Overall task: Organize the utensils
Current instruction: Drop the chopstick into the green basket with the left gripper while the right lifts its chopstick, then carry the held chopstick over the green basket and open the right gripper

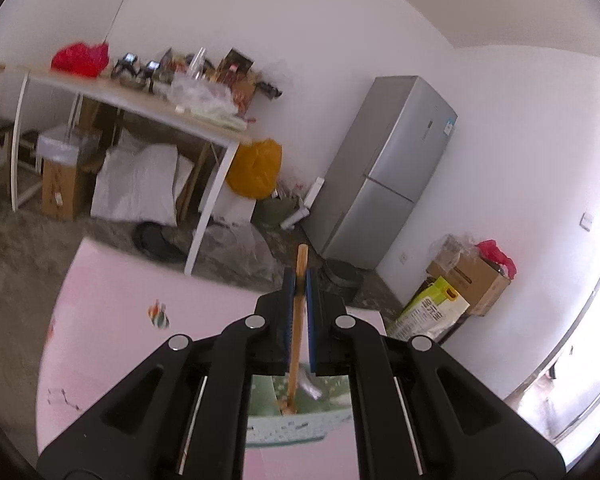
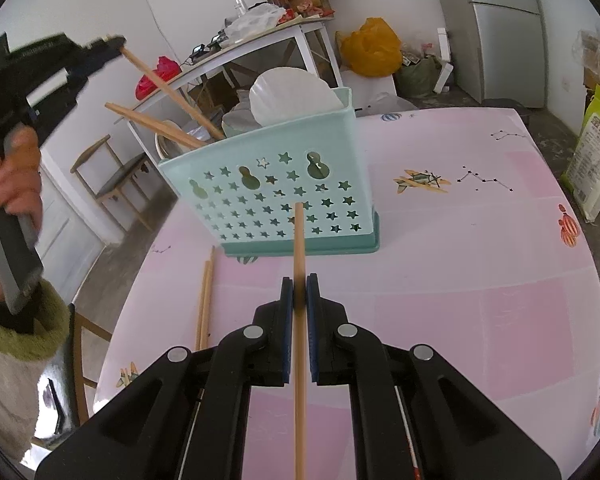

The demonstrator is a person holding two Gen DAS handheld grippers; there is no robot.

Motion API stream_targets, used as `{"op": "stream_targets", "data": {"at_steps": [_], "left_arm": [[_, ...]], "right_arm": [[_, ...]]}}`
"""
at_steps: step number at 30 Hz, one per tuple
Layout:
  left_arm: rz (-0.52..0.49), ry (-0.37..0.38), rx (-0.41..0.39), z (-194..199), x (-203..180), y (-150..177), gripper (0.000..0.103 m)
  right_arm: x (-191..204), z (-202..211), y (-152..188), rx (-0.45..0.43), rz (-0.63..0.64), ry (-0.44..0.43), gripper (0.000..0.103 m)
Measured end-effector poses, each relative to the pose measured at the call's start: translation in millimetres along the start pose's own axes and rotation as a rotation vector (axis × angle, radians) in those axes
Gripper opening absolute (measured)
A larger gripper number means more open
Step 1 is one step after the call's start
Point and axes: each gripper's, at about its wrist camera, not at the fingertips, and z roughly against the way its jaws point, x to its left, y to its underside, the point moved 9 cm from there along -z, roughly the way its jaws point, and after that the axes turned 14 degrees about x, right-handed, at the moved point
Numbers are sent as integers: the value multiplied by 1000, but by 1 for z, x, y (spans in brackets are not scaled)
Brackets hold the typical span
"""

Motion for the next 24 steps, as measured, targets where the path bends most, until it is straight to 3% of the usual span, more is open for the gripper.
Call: {"op": "stream_targets", "data": {"at_steps": [8, 14, 16, 24], "left_arm": [[-27, 9, -19, 26, -1, 21, 28], [-52, -26, -23, 59, 5, 41, 48], [-67, -55, 0, 67, 10, 54, 56], [-80, -194, 162, 76, 49, 126, 70]], "right_arm": [[1, 8, 2, -16, 6, 9, 7], [5, 21, 0, -47, 15, 8, 7], [10, 32, -5, -74, 33, 5, 7], [40, 85, -39, -212, 136, -10, 7]]}}
